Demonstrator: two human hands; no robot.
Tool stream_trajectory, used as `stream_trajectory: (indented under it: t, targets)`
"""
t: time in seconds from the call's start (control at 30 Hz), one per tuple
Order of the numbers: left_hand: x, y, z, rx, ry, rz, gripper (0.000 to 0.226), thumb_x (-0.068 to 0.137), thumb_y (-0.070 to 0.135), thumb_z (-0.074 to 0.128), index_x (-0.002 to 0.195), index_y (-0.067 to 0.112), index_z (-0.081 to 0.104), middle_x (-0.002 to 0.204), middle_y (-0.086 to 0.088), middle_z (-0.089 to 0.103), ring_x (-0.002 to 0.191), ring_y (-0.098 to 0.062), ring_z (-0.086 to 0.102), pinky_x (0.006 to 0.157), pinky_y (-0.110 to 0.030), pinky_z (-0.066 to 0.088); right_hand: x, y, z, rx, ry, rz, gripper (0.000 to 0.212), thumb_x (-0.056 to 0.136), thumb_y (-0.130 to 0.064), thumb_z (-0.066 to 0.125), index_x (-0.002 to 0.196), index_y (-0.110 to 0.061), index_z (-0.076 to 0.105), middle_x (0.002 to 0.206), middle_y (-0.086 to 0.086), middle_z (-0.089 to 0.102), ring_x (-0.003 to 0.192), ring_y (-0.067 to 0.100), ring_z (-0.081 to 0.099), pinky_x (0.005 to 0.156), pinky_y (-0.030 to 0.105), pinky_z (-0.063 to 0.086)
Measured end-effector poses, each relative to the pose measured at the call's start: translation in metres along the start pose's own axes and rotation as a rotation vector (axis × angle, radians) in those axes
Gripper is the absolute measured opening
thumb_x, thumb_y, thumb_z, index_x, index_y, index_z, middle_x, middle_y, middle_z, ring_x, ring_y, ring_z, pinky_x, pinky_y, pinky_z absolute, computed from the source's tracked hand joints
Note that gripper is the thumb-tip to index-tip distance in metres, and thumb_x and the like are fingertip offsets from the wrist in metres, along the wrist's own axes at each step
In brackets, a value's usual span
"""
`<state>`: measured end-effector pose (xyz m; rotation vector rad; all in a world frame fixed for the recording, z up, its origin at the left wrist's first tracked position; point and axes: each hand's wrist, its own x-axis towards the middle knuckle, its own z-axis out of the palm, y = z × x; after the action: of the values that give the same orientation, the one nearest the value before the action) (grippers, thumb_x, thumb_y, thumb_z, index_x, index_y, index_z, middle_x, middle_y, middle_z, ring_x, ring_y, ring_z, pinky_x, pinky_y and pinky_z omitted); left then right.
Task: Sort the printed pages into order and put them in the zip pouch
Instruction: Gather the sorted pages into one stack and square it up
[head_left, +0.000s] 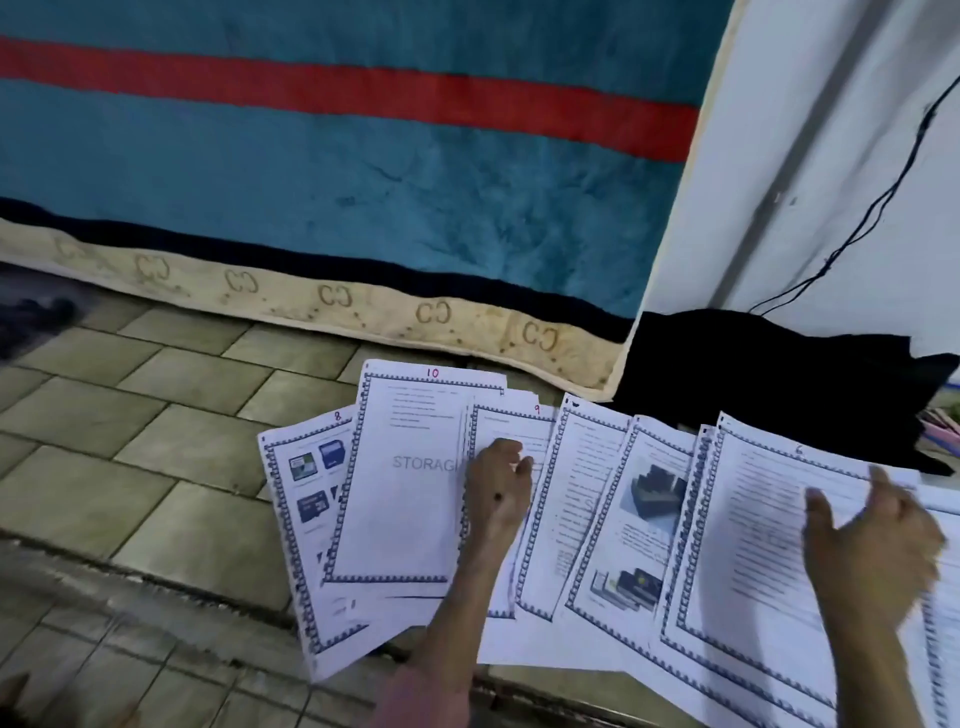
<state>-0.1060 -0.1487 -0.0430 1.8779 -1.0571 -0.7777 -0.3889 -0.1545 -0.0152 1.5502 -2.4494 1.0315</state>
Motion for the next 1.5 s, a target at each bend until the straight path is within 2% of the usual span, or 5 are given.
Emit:
stream_trajectory:
  t: [0.37, 1.03, 1.17, 1.3, 1.5]
  targets:
    - [-0.002, -0.080, -0.154, 0.207, 0.502, -0.529, 0.045, 0.090, 0.016, 0.050, 0.131, 0.002, 0.038, 0.137, -0.022, 0.039, 0.126, -0.039, 0.036, 0.098, -0.047, 0.036, -0.199, -0.185, 0.098, 0.000, -0.923, -0.953, 0.088, 0.071, -0.069, -0.012, 0.147, -0.037, 0.016, 0.160, -0.002, -0.001, 0.146, 0.020, -0.012, 0.116, 0.042, -0.010]
    - [-0.032, 0.058, -0.198, 0.037, 0.737, -0.096, 0.022, 0.092, 0.030, 0.054, 0.109, 0.027, 0.067, 0.107, -0.011, 0.069, 0.098, -0.033, 0.063, 0.083, -0.037, 0.048, -0.207, -0.183, 0.113, -0.006, -0.987, -0.875, 0.090, 0.066, -0.065, -0.019, 0.148, -0.038, 0.007, 0.159, -0.004, -0.008, 0.146, 0.018, -0.014, 0.112, 0.042, -0.018]
    - [-0.061, 0.111, -0.189, 0.071, 0.691, 0.135, 0.023, 0.091, 0.036, 0.051, 0.109, 0.038, 0.066, 0.101, -0.001, 0.071, 0.095, -0.028, 0.063, 0.081, -0.035, 0.049, -0.190, -0.185, 0.105, 0.312, -1.138, -0.659, 0.048, 0.100, -0.042, 0.025, 0.143, -0.025, 0.036, 0.158, 0.003, 0.016, 0.147, 0.018, 0.000, 0.117, 0.041, -0.004]
    - [-0.086, 0.149, -0.175, 0.014, 0.595, 0.351, 0.024, 0.091, 0.035, 0.053, 0.110, 0.040, 0.065, 0.098, 0.004, 0.073, 0.091, -0.020, 0.066, 0.082, -0.038, 0.055, -0.151, -0.171, 0.078, 0.678, -0.774, -0.355, 0.028, 0.093, -0.015, 0.046, 0.112, -0.009, 0.067, 0.124, 0.009, 0.062, 0.123, 0.024, 0.048, 0.097, 0.021, 0.034]
    - [-0.067, 0.152, -0.131, -0.026, 0.397, 0.377, 0.024, 0.092, 0.030, 0.051, 0.109, 0.033, 0.067, 0.099, 0.000, 0.072, 0.093, -0.024, 0.066, 0.085, -0.040, 0.053, -0.066, -0.091, 0.054, -0.116, -0.429, 0.033, 0.054, 0.086, -0.038, 0.057, 0.126, -0.004, 0.045, 0.128, 0.019, 0.043, 0.123, 0.036, 0.036, 0.094, 0.042, 0.038]
